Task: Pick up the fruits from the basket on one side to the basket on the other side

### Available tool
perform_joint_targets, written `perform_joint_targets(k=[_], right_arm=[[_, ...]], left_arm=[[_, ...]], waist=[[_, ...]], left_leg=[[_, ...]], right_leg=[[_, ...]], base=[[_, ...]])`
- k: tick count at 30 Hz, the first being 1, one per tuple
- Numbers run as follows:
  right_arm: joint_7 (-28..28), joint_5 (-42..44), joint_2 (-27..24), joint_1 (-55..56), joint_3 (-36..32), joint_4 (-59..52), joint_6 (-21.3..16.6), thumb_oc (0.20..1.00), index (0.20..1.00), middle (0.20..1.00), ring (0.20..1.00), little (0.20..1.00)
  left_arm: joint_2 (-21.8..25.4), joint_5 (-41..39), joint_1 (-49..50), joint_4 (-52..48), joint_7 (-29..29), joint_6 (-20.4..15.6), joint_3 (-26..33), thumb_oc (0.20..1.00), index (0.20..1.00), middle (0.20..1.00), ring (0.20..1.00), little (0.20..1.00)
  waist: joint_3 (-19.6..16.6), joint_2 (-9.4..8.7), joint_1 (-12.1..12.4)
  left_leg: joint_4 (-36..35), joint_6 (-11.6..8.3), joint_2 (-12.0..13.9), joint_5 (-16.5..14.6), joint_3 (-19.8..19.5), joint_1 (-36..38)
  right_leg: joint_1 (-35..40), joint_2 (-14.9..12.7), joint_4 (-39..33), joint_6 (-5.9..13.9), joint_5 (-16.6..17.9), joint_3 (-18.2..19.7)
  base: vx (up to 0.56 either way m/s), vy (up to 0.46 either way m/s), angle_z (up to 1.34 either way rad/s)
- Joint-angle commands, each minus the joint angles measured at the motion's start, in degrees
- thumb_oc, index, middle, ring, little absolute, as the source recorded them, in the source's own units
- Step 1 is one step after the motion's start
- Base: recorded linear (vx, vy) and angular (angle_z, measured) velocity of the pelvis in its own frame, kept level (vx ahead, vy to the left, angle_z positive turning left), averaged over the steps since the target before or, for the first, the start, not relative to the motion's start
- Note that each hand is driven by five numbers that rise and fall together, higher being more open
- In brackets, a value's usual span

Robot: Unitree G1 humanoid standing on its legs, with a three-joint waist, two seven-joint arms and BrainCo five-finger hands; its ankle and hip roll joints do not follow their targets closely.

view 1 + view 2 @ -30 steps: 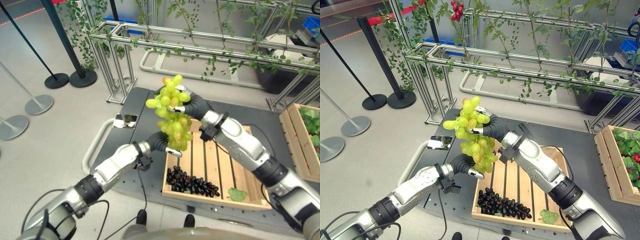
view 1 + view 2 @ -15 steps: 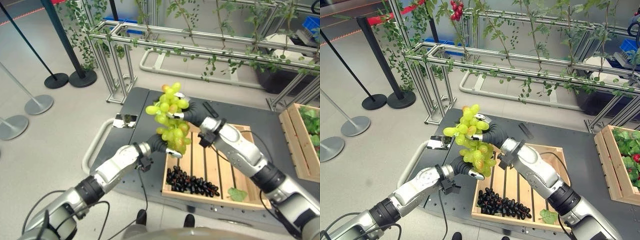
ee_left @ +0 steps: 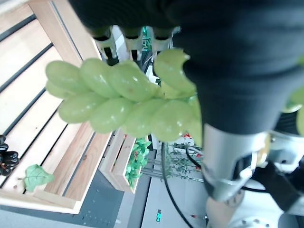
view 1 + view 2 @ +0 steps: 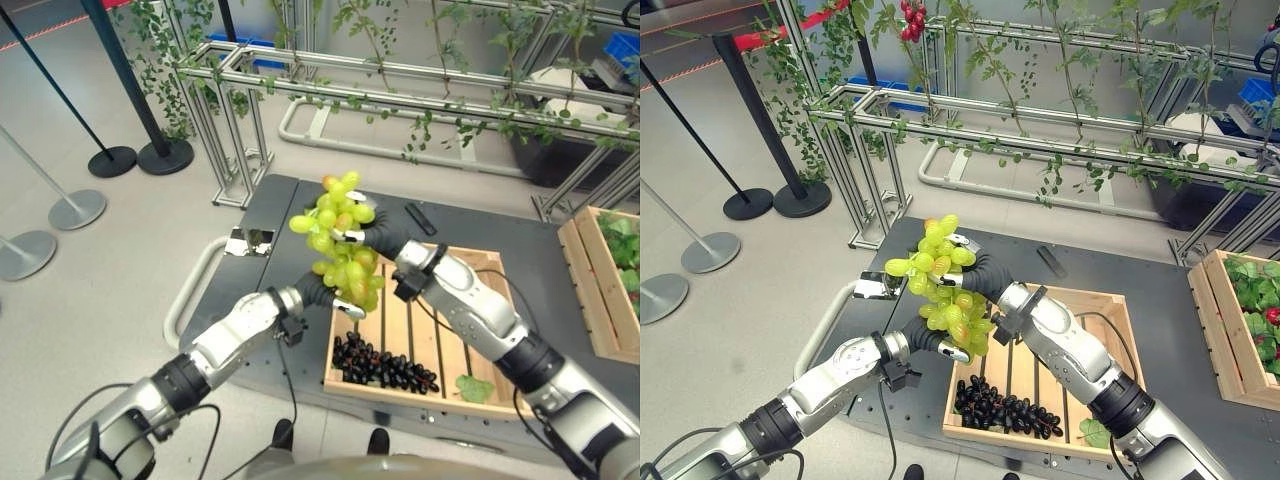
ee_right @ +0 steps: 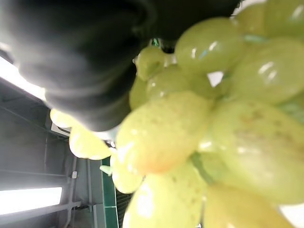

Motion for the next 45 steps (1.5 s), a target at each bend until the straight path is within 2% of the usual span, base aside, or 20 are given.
perform_joint_targets(k=[1,28,29,30,31,32,45], right_arm=[[1.56,-0.04,1.54,-0.85,-1.25,-3.03,-2.42,0.200,0.200,0.200,0.200,0.200],[2.68,-1.32,0.19,3.66,-2.28,-3.98,-1.58,0.200,0.200,0.200,0.200,0.200],[2.76,-1.25,0.44,3.90,-2.23,-3.86,-1.44,0.200,0.200,0.200,0.200,0.200],[2.76,-1.25,0.45,3.90,-2.23,-3.86,-1.44,0.200,0.200,0.200,0.200,0.200],[2.76,-1.15,0.67,4.04,-2.26,-3.72,-1.45,0.200,0.200,0.200,0.200,0.200],[2.73,-1.15,0.81,4.07,-2.21,-3.64,-1.49,0.200,0.200,0.200,0.200,0.200],[2.59,0.31,2.94,5.80,-1.74,-2.58,-1.25,0.200,0.200,0.200,0.200,0.200]], left_arm=[[-1.63,-1.95,-2.04,1.94,-0.08,-2.68,4.06,1.000,1.000,1.000,1.000,1.000],[-1.89,-1.54,0.16,1.66,-0.62,-2.57,5.24,1.000,1.000,1.000,1.000,1.000],[-2.03,-1.52,0.28,1.78,-0.64,-2.57,5.20,0.849,0.849,0.849,0.849,0.849],[-2.03,-1.52,0.28,1.79,-0.64,-2.57,5.20,0.583,0.583,0.583,0.583,0.583],[-2.18,-1.54,0.35,1.87,-0.63,-2.53,5.24,0.489,0.489,0.489,0.489,0.489],[-2.31,-1.58,0.42,2.02,-0.49,-2.61,5.38,0.200,0.200,0.200,0.200,0.200],[-3.98,-3.11,0.96,2.71,0.11,-2.47,5.78,0.200,0.200,0.200,0.200,0.200]], waist=[[-1.20,-3.01,0.53],[-1.35,-2.71,0.16],[-1.36,-2.67,0.14],[-1.36,-2.68,0.14],[-1.36,-2.68,0.17],[-1.33,-2.68,0.18],[-1.26,-2.76,0.09]], left_leg=[[3.31,1.82,-1.99,-4.94,-0.06,-0.27],[3.15,1.94,-2.05,-4.91,0.09,-0.26],[3.19,1.94,-2.07,-4.93,0.10,-0.26],[3.19,1.94,-2.07,-4.93,0.10,-0.27],[3.16,1.96,-2.08,-4.92,0.06,-0.28],[3.16,1.97,-2.10,-4.90,0.02,-0.25],[3.12,1.92,-2.10,-4.69,-0.18,-0.61]], right_leg=[[-1.07,-3.73,6.92,5.36,-3.83,0.68],[-1.09,-3.87,6.95,5.30,-3.86,0.75],[-1.11,-3.86,7.01,5.28,-3.91,0.67],[-1.12,-3.86,7.01,5.28,-3.91,0.67],[-1.11,-3.84,6.99,5.27,-3.90,0.67],[-1.08,-3.84,7.00,5.24,-3.90,0.69],[-1.32,-3.87,6.83,5.19,-3.68,0.49]], base=[[0.00,0.000,0.00],[0.00,0.000,0.00],[0.00,0.000,0.00],[0.00,0.000,0.00],[0.00,0.000,0.00],[0.00,0.000,0.00],[0.00,0.000,0.00]])
